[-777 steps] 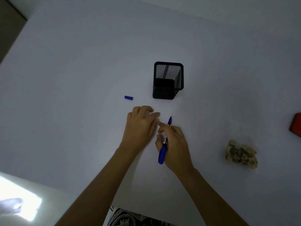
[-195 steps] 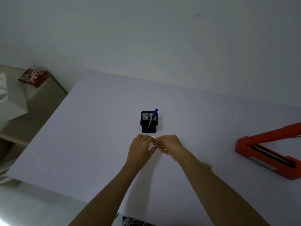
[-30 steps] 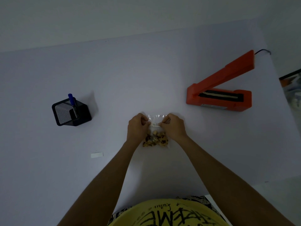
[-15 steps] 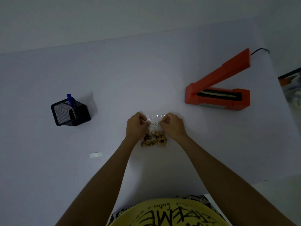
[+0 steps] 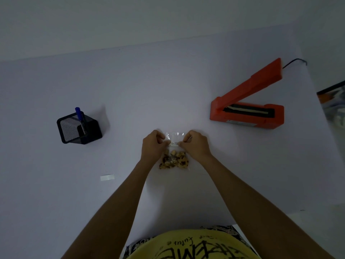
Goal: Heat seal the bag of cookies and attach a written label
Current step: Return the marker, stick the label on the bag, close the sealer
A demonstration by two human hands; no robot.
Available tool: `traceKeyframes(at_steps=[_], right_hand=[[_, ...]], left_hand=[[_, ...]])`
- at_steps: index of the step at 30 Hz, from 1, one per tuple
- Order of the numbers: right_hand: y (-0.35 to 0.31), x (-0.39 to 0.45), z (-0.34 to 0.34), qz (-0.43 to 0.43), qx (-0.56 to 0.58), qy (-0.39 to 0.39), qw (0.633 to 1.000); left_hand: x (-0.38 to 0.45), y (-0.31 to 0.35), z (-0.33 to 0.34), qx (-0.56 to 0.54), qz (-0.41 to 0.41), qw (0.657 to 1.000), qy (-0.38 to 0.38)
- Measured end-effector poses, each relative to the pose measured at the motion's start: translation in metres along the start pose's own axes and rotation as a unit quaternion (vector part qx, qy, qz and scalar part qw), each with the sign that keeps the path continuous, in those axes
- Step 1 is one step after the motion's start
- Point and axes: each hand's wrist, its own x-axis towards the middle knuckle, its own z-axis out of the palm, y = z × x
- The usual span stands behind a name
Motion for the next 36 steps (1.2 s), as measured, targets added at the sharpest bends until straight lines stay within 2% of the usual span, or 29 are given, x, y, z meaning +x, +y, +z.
traceKeyframes(at_steps=[8,13,16,18,20,21,24,27,36], right_hand=[[0.0,0.001,-0.001,0.003,-0.006,-0.024,1.0],[0.0,0.0,0.007,-0.004,-0.022,-0.003,1.0],[0.003,-0.003,0.006,-0.028,-0.005,-0.016,0.999],[0.01,-0.013,0.003,-0.132,-0.073,-0.005,0.989],[0.021,-0.023,0.002,-0.255,-0.219,0.037,0.941],[0.024,-0.027,0.001,-0.29,-0.267,0.047,0.918],[0.033,-0.033,0.001,-0.31,-0.353,-0.012,0.883],[0.039,-0.029,0.0,-0.299,-0.399,-0.032,0.866],[0.041,-0.03,-0.011,-0.265,-0.411,-0.026,0.872]], left_hand=[[-0.007,0.001,0.003,0.014,-0.016,0.999,0.037],[-0.014,0.0,0.003,0.046,-0.034,0.996,0.061],[-0.02,0.001,-0.001,0.12,0.042,0.989,0.076],[-0.027,-0.004,-0.003,0.19,0.168,0.965,0.063],[-0.035,-0.013,-0.005,0.26,0.278,0.924,0.044],[-0.04,-0.017,-0.006,0.287,0.297,0.91,0.029],[-0.048,-0.026,-0.012,0.344,0.282,0.895,-0.029],[-0.048,-0.032,-0.015,0.355,0.268,0.895,-0.043],[-0.042,-0.036,-0.02,0.352,0.297,0.887,-0.033]])
